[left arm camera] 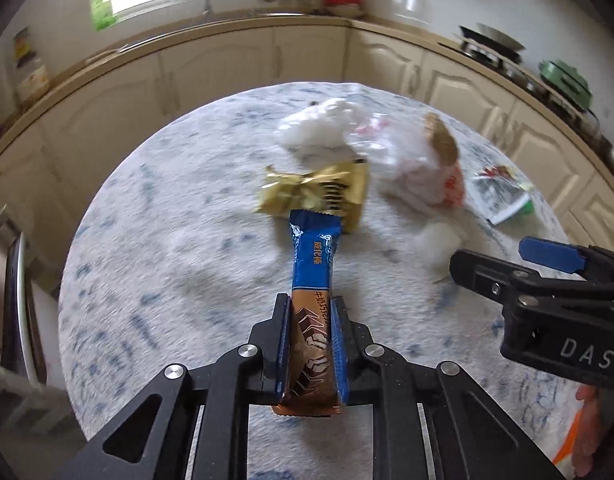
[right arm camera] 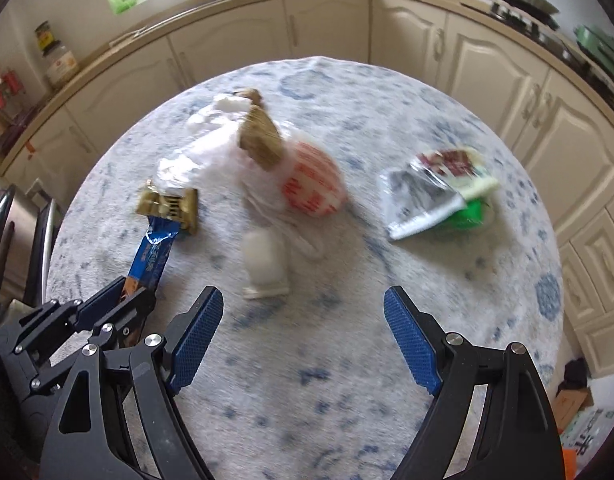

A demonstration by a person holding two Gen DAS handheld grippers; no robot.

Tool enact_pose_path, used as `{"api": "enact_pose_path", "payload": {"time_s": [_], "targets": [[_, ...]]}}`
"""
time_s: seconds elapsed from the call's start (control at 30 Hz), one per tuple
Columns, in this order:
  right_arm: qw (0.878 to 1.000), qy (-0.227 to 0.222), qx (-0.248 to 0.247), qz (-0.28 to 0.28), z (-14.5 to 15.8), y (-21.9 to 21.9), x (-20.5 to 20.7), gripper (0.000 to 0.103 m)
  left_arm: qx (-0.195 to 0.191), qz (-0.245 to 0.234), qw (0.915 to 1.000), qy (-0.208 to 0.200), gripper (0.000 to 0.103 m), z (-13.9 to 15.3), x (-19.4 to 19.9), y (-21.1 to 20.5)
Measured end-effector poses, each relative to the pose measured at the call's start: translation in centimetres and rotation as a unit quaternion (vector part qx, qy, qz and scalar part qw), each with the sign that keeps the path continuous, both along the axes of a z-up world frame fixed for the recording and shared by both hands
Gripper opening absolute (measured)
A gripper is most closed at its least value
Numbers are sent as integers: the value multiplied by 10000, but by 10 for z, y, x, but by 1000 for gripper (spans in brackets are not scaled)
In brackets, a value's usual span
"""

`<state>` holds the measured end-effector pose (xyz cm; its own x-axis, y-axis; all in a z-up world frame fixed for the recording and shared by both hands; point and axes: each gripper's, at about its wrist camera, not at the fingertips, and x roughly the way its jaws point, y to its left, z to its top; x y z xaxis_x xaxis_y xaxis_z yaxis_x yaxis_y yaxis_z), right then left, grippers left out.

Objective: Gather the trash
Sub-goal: 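Grasp the blue chocolate bar with left tool while right tool grasps the small white box, then carry the chocolate bar and white box in both tools over the blue bucket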

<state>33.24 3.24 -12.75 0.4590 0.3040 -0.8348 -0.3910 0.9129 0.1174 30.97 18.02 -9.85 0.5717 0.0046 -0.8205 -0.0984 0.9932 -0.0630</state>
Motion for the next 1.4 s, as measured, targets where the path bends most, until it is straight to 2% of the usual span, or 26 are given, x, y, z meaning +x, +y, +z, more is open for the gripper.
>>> {"api": "enact_pose_path", "payload": {"time_s": [0.03, 0.13, 0.2, 0.23, 0.27, 0.3, 0.33, 0.37, 0.43, 0.73, 1.1, 1.4], "targets": [[10000, -6, -52, 45, -1, 6, 2, 83, 0, 58, 10000, 8, 17, 0, -2, 2], [9997, 165, -134, 137, -11, 23, 11, 73, 10, 227, 9997, 60, 27, -2, -3, 7], [9993, 310, -145, 136, -20, 30, 18, 66, -103, 334, 9993, 110, 43, -5, -2, 10], [9993, 303, -181, 90, -24, 31, 21, 66, -133, 361, 9993, 10, 43, -6, -2, 11], [9995, 162, -256, 21, -23, 32, 21, 60, -117, 369, 9992, -22, 42, -6, -2, 11], [9993, 109, -364, -32, -24, 32, 21, 49, -95, 369, 9993, -54, 37, -9, -3, 15], [9992, 64, -397, -53, -23, 30, 21, 44, -80, 375, 9992, -85, 29, -9, -3, 14], [9994, 103, -333, -26, -23, 28, 20, 33, -109, 343, 9993, -97, 14, -11, -3, 14], [9997, 176, -192, -1, -22, 20, 18, 26, -147, 282, 9995, -79, 14, -12, -4, 15], [9995, 291, 116, 21, -18, -6, -10, 26, -81, 169, 9997, -152, 14, -1, -17, 2], [9992, -115, 322, -195, 17, -38, -43, 26, 61, -140, 9988, -455, 14, 27, -43, -32], [9974, -140, 465, -541, 20, -79, -51, 26, 239, -575, 9967, -519, 14, 36, -54, -76]]}}
